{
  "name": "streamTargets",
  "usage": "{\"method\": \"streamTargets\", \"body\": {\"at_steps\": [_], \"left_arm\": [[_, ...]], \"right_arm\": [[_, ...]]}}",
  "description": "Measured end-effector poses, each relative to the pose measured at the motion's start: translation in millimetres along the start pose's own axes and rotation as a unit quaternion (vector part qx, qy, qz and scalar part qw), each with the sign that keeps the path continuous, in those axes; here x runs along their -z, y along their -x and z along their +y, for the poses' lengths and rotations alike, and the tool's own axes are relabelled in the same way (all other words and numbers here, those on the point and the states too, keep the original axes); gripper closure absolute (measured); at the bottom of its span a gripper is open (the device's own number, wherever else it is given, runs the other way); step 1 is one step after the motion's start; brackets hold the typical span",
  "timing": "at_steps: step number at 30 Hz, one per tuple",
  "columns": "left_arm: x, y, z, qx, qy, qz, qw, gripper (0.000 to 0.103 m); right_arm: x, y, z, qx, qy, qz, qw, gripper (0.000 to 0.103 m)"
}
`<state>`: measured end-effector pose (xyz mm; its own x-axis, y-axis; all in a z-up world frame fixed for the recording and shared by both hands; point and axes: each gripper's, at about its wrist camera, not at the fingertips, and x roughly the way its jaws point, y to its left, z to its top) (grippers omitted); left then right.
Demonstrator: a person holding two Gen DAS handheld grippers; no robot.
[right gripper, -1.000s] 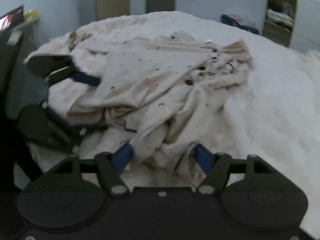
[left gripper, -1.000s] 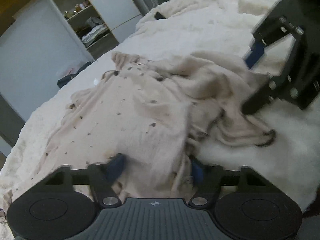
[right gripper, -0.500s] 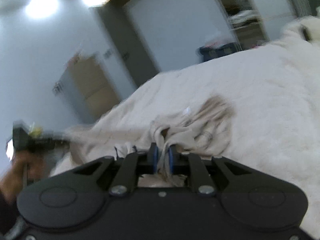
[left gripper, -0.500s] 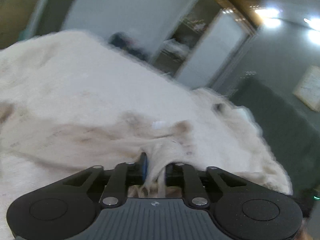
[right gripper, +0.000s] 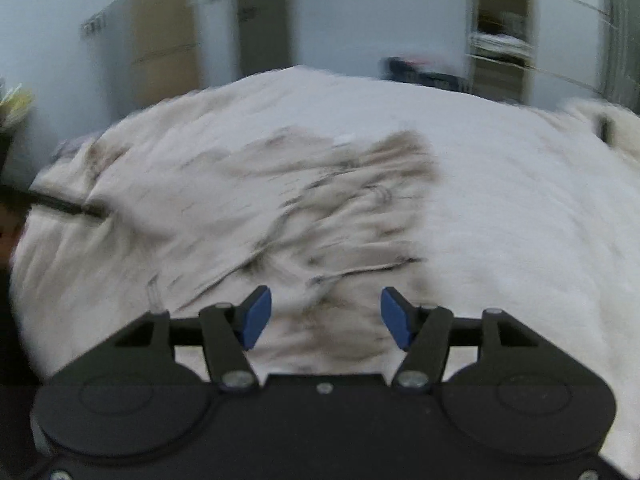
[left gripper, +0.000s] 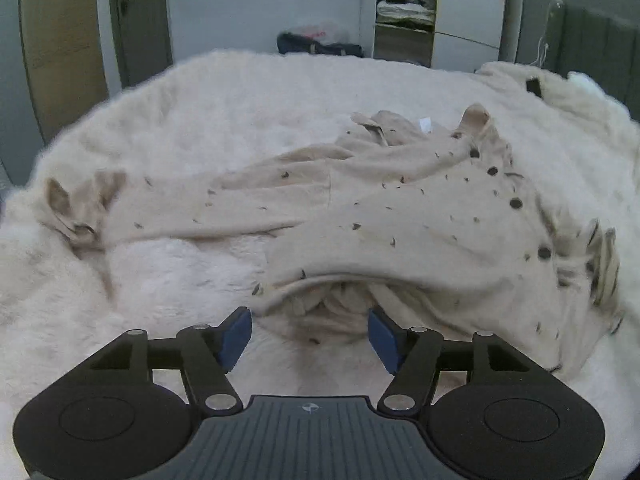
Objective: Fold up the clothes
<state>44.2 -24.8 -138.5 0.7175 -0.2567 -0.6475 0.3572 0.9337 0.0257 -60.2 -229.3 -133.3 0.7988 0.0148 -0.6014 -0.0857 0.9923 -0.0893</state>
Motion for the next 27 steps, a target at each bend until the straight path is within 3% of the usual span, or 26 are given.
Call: {"method": "streamTargets", "body": {"at_steps": [4, 5, 8, 10, 11, 14, 15, 18, 22, 25, 27], "left_arm": [[20.7, 4.3, -20.0, 0.036, -0.010, -0.001, 0.9993, 0.043], [25.9, 3.9, -26.2, 0.040, -0.019, 0.003, 0.9990, 0.043], [38.3, -3.4, -34.6, 0.054, -0.017, 0.015, 0.9983, 0.043], [46.7, -9.3, -35.8, 0.073, -0.007, 0.023, 0.9970, 0.043], [50.4, -11.2, -36.9, 0.079, -0.011, 0.028, 0.9964, 0.043], [53.8, -4.9, -39.6, 0.088, -0.035, 0.019, 0.9953, 0.043], [53.9, -2.3, -39.8, 0.090, -0.039, 0.014, 0.9951, 0.043], [54.7, 3.8, -42.9, 0.097, -0.039, -0.010, 0.9945, 0.043], [52.5, 5.4, -63.8, 0.092, -0.078, -0.042, 0.9919, 0.043], [48.7, 6.5, -87.2, 0.058, -0.126, -0.091, 0.9862, 0.029], [47.8, 0.5, -101.2, 0.034, -0.161, -0.110, 0.9803, 0.029]], "right_arm": [[6.9, -17.0, 57.3, 0.006, 0.140, -0.006, 0.990, 0.036], [8.4, -32.1, 76.9, 0.015, 0.200, -0.006, 0.980, 0.036], [13.3, -65.2, 96.5, 0.019, 0.272, 0.021, 0.962, 0.039], [13.1, -81.6, 101.3, 0.021, 0.288, 0.039, 0.957, 0.066], [11.6, -87.9, 102.9, 0.013, 0.290, 0.054, 0.955, 0.097], [-4.5, -70.0, 94.7, -0.007, 0.249, 0.049, 0.967, 0.100], [-15.5, -51.8, 85.4, -0.041, 0.211, 0.038, 0.976, 0.100], [-43.0, 1.8, 50.1, -0.120, 0.111, 0.003, 0.986, 0.101], [-75.1, 55.7, 6.5, -0.130, 0.069, -0.037, 0.988, 0.101], [-91.6, 88.6, -17.7, -0.162, 0.055, -0.053, 0.984, 0.101], [-100.0, 111.4, -30.4, -0.184, 0.046, -0.068, 0.980, 0.101]]}}
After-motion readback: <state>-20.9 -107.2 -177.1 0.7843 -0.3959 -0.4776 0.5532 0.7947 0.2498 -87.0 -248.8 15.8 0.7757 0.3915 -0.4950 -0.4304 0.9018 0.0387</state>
